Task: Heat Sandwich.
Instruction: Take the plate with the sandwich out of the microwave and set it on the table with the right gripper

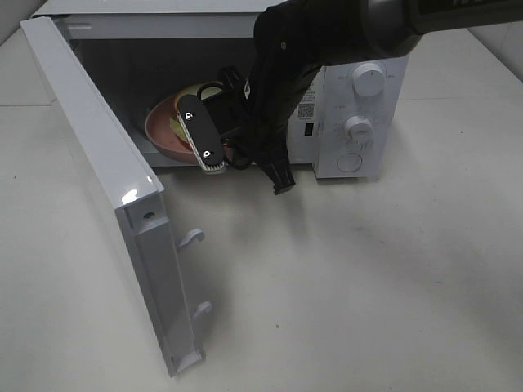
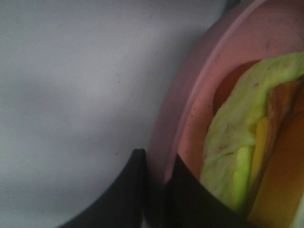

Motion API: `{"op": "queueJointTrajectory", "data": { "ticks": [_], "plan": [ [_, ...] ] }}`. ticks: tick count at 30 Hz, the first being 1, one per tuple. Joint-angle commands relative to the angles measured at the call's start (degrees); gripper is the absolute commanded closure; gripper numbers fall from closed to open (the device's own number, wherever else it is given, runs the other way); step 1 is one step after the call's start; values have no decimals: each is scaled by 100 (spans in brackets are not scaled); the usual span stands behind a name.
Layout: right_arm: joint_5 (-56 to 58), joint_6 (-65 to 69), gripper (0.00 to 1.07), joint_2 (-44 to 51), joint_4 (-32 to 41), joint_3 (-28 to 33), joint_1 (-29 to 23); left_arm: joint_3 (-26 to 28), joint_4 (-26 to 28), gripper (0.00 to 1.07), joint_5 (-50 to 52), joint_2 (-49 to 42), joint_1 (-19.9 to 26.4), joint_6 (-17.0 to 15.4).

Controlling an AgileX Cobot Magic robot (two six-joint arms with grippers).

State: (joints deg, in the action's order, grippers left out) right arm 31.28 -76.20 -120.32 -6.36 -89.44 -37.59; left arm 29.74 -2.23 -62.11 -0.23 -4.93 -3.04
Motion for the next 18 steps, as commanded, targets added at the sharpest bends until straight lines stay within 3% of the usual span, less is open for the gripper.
{"op": "queueJointTrajectory", "data": {
  "ticks": [1, 18],
  "plan": [
    [-189, -504, 107, 464, 298, 395, -11, -6, 0, 9, 74, -92, 17, -29],
    [-625, -1455, 107, 1770, 854, 1753, -52, -6, 0, 9, 74, -92, 17, -29]
  ]
}}
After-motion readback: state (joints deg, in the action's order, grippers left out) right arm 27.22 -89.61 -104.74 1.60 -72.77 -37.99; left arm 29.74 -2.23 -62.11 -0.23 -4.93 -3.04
